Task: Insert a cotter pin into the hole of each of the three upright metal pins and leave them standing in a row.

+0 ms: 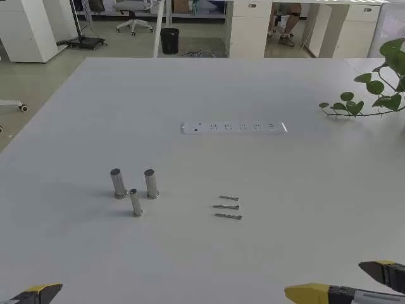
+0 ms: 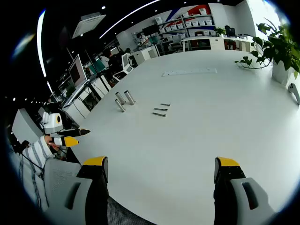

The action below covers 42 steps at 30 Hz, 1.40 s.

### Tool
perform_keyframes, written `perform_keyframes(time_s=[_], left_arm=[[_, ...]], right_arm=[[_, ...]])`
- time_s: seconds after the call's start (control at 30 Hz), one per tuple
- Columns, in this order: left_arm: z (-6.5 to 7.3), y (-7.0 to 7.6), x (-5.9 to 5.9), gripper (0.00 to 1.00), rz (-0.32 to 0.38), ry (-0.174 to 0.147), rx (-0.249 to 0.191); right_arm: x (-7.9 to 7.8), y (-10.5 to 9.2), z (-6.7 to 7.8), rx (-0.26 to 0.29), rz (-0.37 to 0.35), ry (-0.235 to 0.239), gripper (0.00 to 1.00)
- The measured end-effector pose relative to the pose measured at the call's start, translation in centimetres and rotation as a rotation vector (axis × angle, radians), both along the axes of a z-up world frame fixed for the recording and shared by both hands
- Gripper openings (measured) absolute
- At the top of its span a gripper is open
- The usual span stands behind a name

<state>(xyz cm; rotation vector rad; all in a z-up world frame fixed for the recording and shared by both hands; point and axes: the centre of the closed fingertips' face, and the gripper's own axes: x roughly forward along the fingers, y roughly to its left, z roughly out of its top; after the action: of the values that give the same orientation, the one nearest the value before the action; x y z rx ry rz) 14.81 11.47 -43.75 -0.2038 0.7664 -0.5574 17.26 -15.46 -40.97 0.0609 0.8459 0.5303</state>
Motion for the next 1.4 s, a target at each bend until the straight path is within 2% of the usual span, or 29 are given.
perform_keyframes(time_s=[0.07, 0.2, 0.6, 0.67, 0.7, 0.73, 0.87, 1.1, 1.27, 1.3, 1.4], left_arm=[[0.2, -0.1, 0.1, 0.99, -0.013, -0.031, 0.01], [0.7, -0.6, 0.1, 0.99, -0.017, -0.032, -0.033], [0.6, -0.8, 0.0, 0.99, -0.041, -0.034, -0.016], [1.5, -0.7, 0.8, 0.99, -0.052, -0.13, 0.003], [2.1, -0.8, 1.1, 0.99, -0.052, -0.174, 0.0], [2.3, -0.8, 1.1, 0.99, -0.052, -0.179, -0.003], [2.6, -0.8, 1.3, 0.99, -0.04, -0.17, -0.019], [2.4, -0.9, 1.2, 0.99, -0.058, -0.157, -0.005], [2.4, -0.5, 1.3, 0.99, -0.056, -0.162, 0.014], [2.4, -0.5, 1.3, 0.99, -0.062, -0.167, 0.018], [3.1, -1.0, 1.1, 0.99, -0.118, -0.214, 0.03]], right_arm=[[0.1, 0.1, 0.1, -0.003, 0.009, 0.001, 0.94], [0.3, 0.1, 0.2, -0.008, 0.017, -0.002, 0.94], [0.4, -0.1, 0.4, -0.009, 0.007, 0.0, 0.93], [0.3, -0.1, 0.4, -0.01, 0.006, 0.001, 0.93], [0.3, -0.1, 0.4, -0.009, 0.006, 0.001, 0.93], [0.3, -0.1, 0.4, -0.009, 0.006, 0.001, 0.93], [0.2, -0.1, 0.4, -0.011, 0.007, 0.0, 0.93], [0.4, -0.2, 1.1, -0.006, 0.004, -0.019, 0.93], [0.4, -0.3, 1.3, -0.004, -0.004, -0.024, 0.93], [0.4, -0.3, 1.3, -0.003, -0.004, -0.023, 0.93], [0.3, -0.3, 1.3, -0.004, -0.004, -0.021, 0.92]])
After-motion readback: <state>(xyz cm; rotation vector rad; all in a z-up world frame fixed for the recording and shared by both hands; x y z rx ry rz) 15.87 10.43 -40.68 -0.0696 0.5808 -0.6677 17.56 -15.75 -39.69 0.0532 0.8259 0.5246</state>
